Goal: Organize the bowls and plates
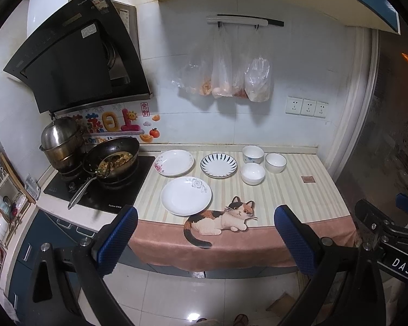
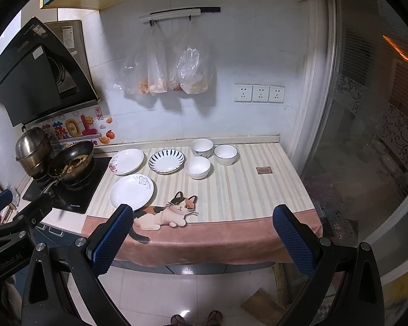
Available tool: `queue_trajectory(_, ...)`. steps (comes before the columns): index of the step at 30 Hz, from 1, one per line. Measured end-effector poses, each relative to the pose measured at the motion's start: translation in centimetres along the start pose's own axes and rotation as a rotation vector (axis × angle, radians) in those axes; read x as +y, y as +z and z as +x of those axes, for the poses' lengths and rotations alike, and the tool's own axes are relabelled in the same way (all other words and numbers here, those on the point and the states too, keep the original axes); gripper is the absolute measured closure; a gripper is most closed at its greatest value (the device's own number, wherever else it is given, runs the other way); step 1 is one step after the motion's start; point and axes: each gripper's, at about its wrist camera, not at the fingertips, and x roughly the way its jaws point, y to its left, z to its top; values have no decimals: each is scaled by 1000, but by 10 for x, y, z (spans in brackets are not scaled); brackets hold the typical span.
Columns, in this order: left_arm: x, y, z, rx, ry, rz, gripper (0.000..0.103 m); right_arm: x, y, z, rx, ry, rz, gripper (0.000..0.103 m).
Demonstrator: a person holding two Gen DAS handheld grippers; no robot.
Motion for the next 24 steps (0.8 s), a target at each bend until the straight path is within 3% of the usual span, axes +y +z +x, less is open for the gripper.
queue_trajectory(24,3,0,-4,2,-1,-1,0,4,-2,0,-8,-4,-6,0)
